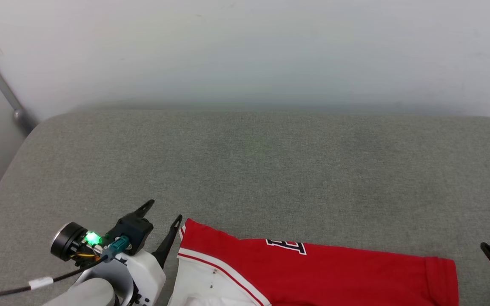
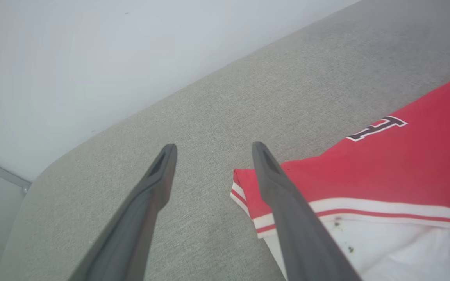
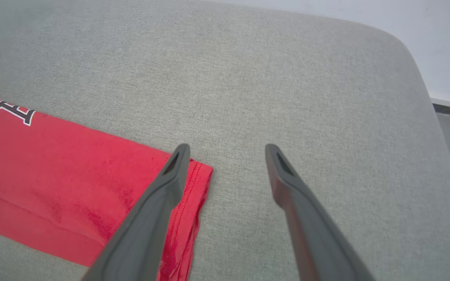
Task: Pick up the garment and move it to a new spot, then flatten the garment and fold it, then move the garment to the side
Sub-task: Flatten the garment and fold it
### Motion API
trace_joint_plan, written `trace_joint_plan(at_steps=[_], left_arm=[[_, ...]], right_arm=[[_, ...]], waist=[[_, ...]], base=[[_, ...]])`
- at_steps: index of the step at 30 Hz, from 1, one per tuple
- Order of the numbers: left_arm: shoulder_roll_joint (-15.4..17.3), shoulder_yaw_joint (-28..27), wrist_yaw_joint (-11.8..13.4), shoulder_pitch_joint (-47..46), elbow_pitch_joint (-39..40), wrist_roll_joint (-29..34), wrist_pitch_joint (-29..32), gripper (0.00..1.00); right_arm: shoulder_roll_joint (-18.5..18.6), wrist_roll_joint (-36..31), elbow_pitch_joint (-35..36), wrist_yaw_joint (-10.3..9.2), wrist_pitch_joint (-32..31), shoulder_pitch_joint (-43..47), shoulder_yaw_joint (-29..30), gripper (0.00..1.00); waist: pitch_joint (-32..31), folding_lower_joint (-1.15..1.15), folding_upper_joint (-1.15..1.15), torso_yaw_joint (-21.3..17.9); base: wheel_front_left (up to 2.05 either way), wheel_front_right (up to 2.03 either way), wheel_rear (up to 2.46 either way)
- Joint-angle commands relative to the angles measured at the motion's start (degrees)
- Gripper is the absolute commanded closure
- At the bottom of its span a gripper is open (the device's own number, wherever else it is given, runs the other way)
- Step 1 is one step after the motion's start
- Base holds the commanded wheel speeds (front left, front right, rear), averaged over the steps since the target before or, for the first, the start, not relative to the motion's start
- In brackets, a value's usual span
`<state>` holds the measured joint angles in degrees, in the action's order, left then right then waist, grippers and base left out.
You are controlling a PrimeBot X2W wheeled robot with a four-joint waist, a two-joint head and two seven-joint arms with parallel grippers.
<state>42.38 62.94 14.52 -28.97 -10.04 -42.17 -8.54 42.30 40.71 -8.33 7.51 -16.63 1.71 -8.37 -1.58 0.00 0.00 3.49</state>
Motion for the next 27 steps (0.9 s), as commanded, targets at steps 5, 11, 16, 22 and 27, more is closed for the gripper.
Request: trace_joint_plan(at_steps=[5,11,16,22,27], left_arm=[[-1.7,-3.1,8.5,4.1,0.6,1.9,-5.2,0.00],[-4.3,-8.9,15.1,9.2,3.3,4.2,-6.7,0.00],[-6.7,-14.9,16.9,13.3,5.9,8.9,-6.7,0.00],[-10.3,-20.3,15.5,17.8,6.7,14.4,-6.6,0.00],[-13.5,-24.4,14.3,21.0,7.2,18.7,-6.6,0.00]], right_arm=[[-5.2,1.0,-0.8,-0.03,-2.1,4.5,6.0,0.00],[-10.0,2.4,-2.1,-0.03,-5.5,7.7,8.1,0.00],[-12.5,3.3,-5.1,-0.03,-7.9,7.4,7.6,0.00],[-13.6,5.9,-10.0,-0.03,-12.0,5.7,3.2,0.00],[-14.3,10.3,-10.5,0.07,-14.8,4.7,-1.9,0.00]], waist=[[0.6,0.00,0.00,0.9],[1.5,0.00,0.00,2.2],[2.7,0.00,0.00,3.3],[3.6,0.00,0.00,4.4],[4.0,0.00,0.00,5.0]], base=[[0.00,0.00,0.00],[0.00,0.00,0.00],[0.00,0.00,0.00],[0.00,0.00,0.00],[0.00,0.00,0.00]])
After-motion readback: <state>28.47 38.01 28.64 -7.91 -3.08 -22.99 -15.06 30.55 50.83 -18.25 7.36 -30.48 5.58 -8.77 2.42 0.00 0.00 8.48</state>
